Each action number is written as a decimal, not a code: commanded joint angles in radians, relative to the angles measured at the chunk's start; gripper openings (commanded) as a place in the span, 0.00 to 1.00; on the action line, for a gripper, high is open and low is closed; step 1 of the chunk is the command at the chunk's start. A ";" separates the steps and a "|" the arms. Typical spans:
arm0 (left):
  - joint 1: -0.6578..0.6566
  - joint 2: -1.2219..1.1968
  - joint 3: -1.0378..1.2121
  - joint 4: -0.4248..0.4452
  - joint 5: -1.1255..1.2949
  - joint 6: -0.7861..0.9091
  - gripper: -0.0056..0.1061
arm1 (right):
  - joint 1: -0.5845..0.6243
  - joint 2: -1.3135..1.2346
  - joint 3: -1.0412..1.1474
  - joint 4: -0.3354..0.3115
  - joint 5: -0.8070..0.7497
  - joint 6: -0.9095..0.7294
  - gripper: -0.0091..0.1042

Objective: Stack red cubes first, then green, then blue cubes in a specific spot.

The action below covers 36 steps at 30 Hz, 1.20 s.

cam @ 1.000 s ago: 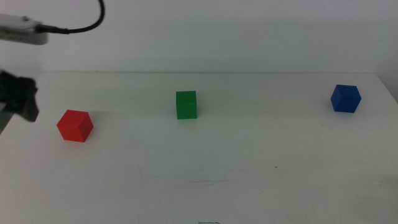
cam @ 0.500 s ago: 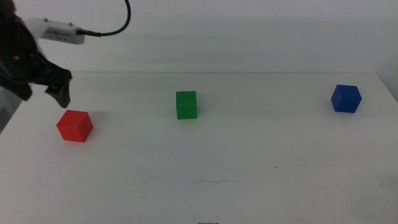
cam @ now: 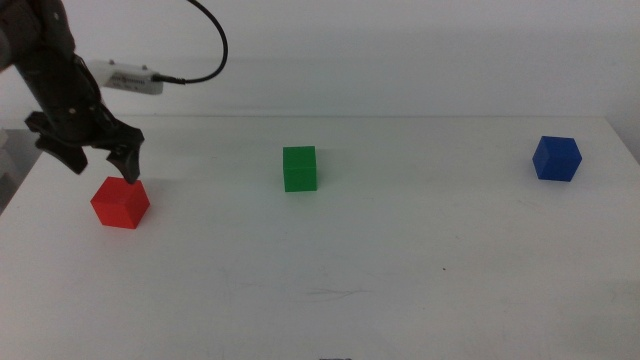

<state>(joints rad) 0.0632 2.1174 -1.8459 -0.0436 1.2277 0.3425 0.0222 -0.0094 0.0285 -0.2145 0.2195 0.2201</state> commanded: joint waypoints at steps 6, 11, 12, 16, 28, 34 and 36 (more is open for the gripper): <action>-0.003 0.003 -0.035 -0.031 0.018 0.004 0.89 | -0.007 -0.023 -0.018 -0.016 -0.076 -0.009 0.91; -0.003 0.042 -0.035 -0.032 0.018 0.004 0.89 | -0.007 -0.023 -0.018 -0.016 -0.076 -0.009 0.91; -0.003 0.046 -0.035 -0.032 0.018 0.004 0.89 | -0.007 -0.023 -0.018 -0.016 -0.076 -0.009 0.91; -0.003 0.066 -0.035 -0.035 0.016 0.002 0.87 | -0.007 -0.023 -0.018 -0.016 -0.076 -0.009 0.91; -0.003 0.067 -0.035 -0.061 0.012 0.001 0.45 | -0.007 -0.023 -0.018 -0.016 -0.076 -0.009 0.91; -0.003 0.037 -0.035 -0.112 0.093 -0.009 0.25 | -0.007 -0.023 -0.018 -0.016 -0.076 -0.009 0.91; -0.012 0.001 -0.015 -0.119 0.095 -0.036 0.22 | -0.007 -0.023 -0.018 -0.016 -0.076 -0.009 0.91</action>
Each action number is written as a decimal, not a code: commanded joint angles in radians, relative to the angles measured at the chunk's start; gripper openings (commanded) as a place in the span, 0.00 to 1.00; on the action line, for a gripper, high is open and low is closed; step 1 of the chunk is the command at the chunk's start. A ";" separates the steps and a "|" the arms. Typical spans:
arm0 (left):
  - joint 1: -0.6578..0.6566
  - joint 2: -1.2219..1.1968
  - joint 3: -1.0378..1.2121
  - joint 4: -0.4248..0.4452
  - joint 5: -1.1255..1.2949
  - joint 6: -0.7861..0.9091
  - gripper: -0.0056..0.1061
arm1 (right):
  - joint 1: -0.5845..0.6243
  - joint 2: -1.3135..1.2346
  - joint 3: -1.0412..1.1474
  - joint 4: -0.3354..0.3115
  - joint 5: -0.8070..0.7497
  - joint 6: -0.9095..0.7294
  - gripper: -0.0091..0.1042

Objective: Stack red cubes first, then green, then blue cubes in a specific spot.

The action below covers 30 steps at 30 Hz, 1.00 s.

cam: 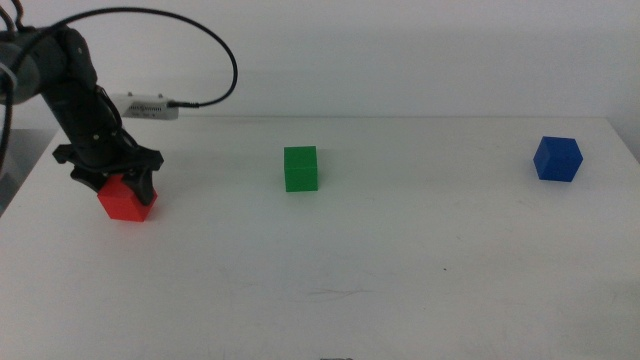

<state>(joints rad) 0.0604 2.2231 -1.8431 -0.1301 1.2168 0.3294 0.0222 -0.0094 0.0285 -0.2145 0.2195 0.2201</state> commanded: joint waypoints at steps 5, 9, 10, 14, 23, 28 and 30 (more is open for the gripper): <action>-0.062 -0.232 0.109 -0.001 0.088 -0.174 0.21 | -0.007 -0.023 -0.018 -0.016 -0.076 -0.009 0.91; -0.145 -0.313 0.163 0.044 0.095 -0.350 0.21 | -0.007 -0.023 -0.018 -0.016 -0.076 -0.009 0.91; -0.173 -0.325 0.160 0.053 0.104 -0.406 0.21 | -0.007 -0.023 -0.018 -0.016 -0.076 -0.009 0.91; -0.296 -0.337 0.160 0.059 0.103 -0.597 0.21 | -0.007 -0.023 -0.018 -0.016 -0.076 -0.009 0.91; -0.572 -0.249 0.112 0.050 0.086 -0.751 0.21 | -0.007 -0.023 -0.018 -0.016 -0.076 -0.009 0.91; -0.662 -0.178 0.018 0.049 0.089 -0.795 0.21 | -0.007 -0.023 -0.018 -0.016 -0.076 -0.009 0.91; -0.683 -0.148 -0.018 0.047 0.091 -0.803 0.21 | -0.007 -0.023 -0.018 -0.016 -0.076 -0.009 0.91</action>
<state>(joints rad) -0.6082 2.1187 -1.8095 -0.0709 1.2244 -0.4504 0.0222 -0.0094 0.0285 -0.2145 0.2195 0.2201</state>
